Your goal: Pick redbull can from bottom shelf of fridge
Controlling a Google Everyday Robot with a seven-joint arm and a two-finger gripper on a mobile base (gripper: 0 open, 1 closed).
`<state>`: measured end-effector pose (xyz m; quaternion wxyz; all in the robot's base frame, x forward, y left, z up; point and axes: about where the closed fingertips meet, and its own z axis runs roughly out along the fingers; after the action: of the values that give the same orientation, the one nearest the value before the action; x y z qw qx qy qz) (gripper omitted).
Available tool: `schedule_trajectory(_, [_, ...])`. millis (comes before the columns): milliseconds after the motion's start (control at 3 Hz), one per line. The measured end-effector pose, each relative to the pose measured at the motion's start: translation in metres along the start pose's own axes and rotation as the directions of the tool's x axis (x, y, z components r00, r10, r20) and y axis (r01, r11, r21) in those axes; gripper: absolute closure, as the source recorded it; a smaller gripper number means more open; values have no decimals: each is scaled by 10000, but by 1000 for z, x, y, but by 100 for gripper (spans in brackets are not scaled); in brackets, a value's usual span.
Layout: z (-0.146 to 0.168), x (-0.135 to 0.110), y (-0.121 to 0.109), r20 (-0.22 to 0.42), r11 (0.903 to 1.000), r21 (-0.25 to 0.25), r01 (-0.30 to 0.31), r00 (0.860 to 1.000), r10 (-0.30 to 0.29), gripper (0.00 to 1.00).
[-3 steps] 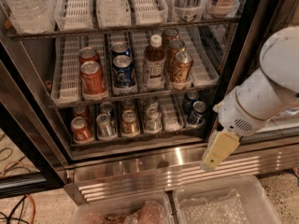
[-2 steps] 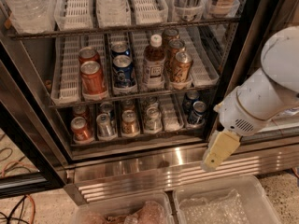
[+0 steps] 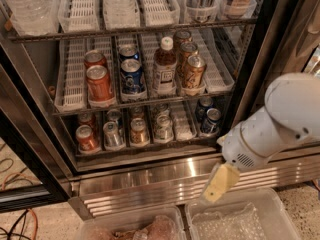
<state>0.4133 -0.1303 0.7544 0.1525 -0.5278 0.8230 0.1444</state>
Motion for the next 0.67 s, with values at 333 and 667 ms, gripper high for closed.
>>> schedule_trajectory(333, [50, -1, 24, 601, 9965, -474, -691, 9956, 719, 0])
schedule_trajectory(667, [86, -33, 52, 791, 9965, -102, -826, 9934, 832, 0])
